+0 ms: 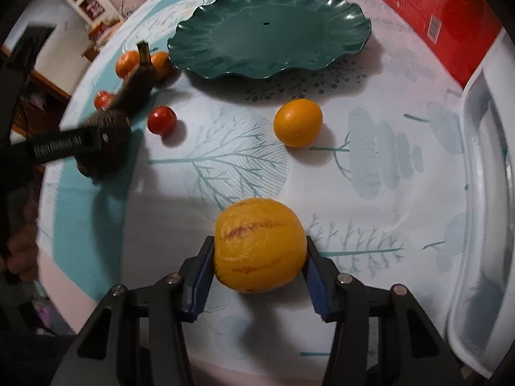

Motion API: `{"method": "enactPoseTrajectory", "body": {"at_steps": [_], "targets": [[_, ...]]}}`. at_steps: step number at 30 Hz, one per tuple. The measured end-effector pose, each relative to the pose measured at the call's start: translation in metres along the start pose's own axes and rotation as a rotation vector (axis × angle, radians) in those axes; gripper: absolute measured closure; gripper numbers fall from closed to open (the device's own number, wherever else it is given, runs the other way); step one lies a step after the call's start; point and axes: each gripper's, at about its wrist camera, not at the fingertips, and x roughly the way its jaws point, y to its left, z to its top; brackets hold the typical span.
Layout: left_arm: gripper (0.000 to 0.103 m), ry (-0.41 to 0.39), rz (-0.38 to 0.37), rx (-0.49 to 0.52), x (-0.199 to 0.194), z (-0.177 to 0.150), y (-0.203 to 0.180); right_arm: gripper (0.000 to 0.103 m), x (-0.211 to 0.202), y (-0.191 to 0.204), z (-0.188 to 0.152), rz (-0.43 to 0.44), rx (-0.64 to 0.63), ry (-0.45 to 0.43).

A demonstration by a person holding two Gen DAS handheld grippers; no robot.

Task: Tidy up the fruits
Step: 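Grasp the large yellow orange with the right tool while the left tool grasps the avocado, then carry the yellow orange with the right tool while the left tool carries the avocado onto the green plate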

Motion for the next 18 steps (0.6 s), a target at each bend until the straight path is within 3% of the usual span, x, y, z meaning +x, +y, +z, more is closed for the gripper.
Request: {"method": "enactPoseTrajectory", "body": {"at_steps": [8, 18], "targets": [[0.04, -0.021, -0.006, 0.0, -0.019, -0.011, 0.007, 0.052, -0.012, 0.003, 0.018, 0.047, -0.006, -0.051], [0.04, -0.11, -0.034, 0.006, -0.067, -0.006, 0.02, 0.052, -0.043, 0.025, 0.057, 0.062, -0.065, -0.209]]}}
